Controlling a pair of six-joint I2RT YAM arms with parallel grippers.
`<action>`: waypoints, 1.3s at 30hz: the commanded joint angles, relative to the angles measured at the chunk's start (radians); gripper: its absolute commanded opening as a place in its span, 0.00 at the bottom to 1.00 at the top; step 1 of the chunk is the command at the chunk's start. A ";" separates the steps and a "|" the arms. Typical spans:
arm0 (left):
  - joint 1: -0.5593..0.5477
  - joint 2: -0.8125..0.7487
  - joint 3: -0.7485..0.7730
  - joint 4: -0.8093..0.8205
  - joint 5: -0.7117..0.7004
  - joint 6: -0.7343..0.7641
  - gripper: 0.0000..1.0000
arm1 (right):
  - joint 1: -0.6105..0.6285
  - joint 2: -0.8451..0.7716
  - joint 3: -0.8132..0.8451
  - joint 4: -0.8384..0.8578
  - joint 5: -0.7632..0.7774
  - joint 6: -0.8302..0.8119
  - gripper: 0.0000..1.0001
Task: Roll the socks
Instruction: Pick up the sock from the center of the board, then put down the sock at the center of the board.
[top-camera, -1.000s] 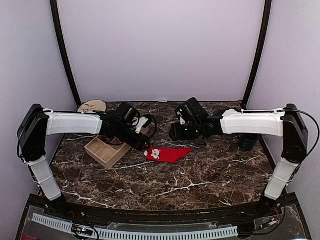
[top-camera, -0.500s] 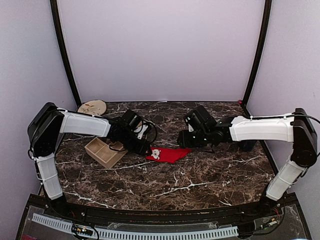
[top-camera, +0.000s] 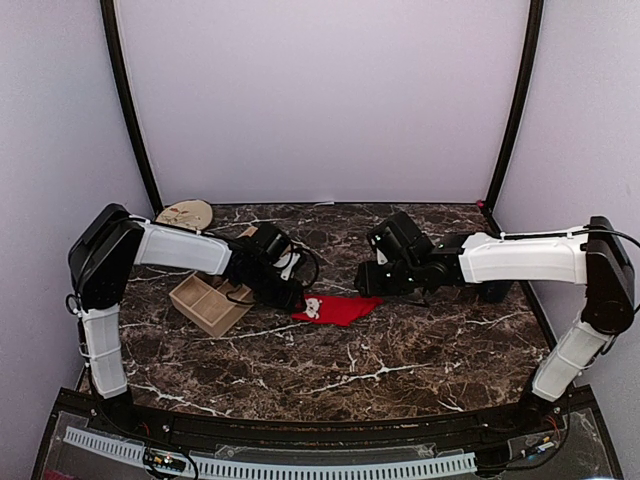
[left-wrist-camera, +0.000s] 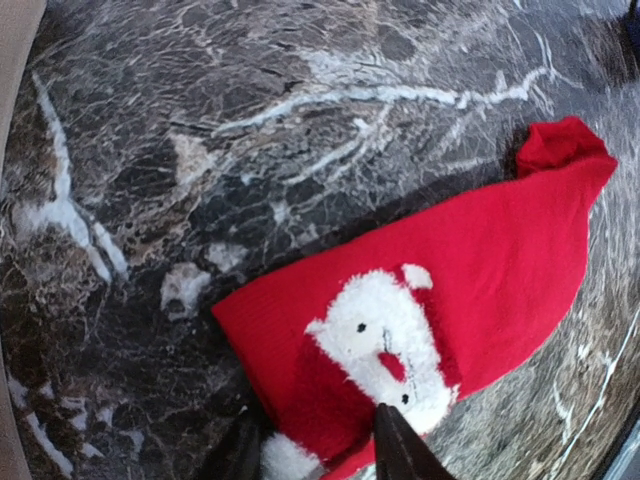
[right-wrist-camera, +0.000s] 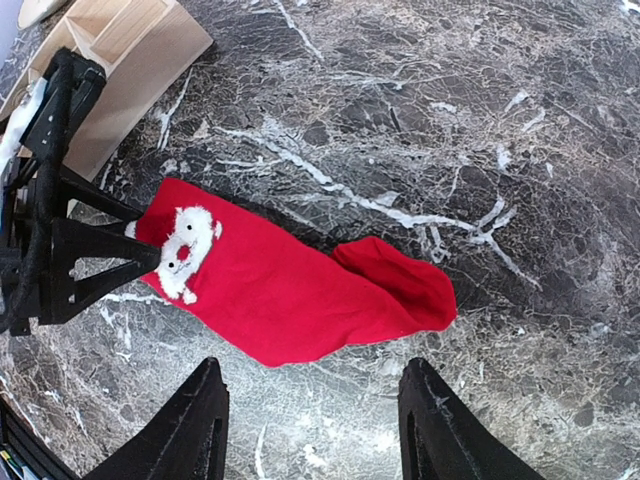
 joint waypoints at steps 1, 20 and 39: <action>-0.006 0.032 0.024 0.022 0.049 -0.017 0.29 | 0.009 -0.009 -0.006 0.033 -0.005 -0.008 0.55; -0.012 -0.197 0.053 0.297 -0.008 0.263 0.00 | -0.044 -0.093 -0.129 0.074 0.040 0.055 0.54; -0.359 -0.321 -0.444 0.620 -0.135 1.019 0.00 | -0.103 -0.138 -0.161 0.097 0.046 0.073 0.54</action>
